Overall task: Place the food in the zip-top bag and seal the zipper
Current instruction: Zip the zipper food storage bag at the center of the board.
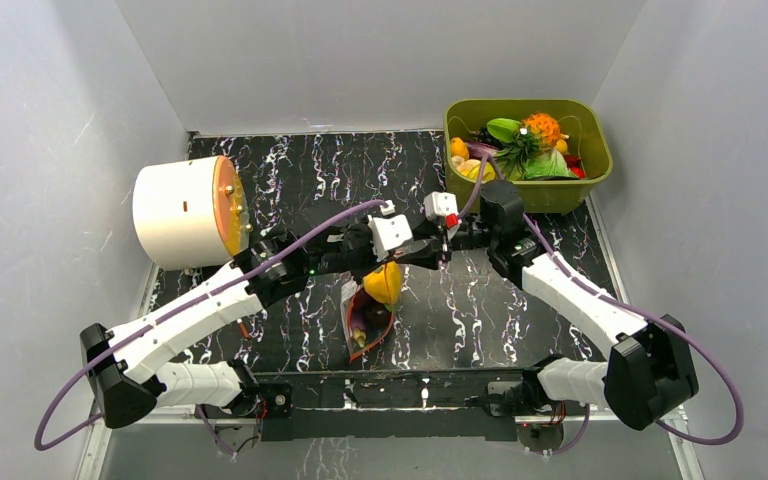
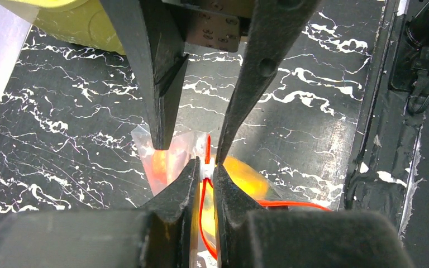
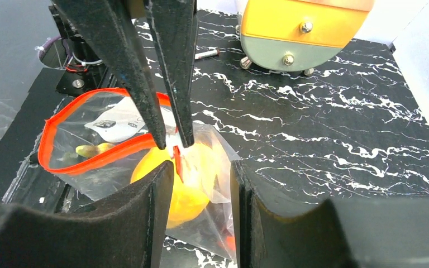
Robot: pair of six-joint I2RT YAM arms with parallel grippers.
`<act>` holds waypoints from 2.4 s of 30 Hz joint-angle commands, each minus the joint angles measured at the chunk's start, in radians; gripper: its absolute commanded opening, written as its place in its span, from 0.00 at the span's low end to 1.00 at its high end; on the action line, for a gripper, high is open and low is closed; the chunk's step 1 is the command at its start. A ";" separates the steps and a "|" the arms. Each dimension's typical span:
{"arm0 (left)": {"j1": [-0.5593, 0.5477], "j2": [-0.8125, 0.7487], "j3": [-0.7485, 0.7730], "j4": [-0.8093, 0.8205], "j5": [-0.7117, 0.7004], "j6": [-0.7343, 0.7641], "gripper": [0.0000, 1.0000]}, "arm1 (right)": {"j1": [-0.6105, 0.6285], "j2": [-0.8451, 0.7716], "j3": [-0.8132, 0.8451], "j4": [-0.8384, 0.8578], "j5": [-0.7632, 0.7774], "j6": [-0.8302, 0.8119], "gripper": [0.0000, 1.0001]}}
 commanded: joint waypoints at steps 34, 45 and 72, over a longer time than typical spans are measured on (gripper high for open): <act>0.127 -0.083 -0.023 -0.123 0.037 -0.100 0.00 | 0.016 -0.103 -0.023 0.314 0.223 0.232 0.00; 0.131 -0.115 -0.050 -0.119 0.056 -0.112 0.00 | -0.023 -0.124 -0.049 0.263 0.206 0.220 0.00; 0.141 -0.094 -0.040 -0.119 0.077 -0.088 0.00 | -0.001 -0.083 0.031 0.081 0.180 0.120 0.00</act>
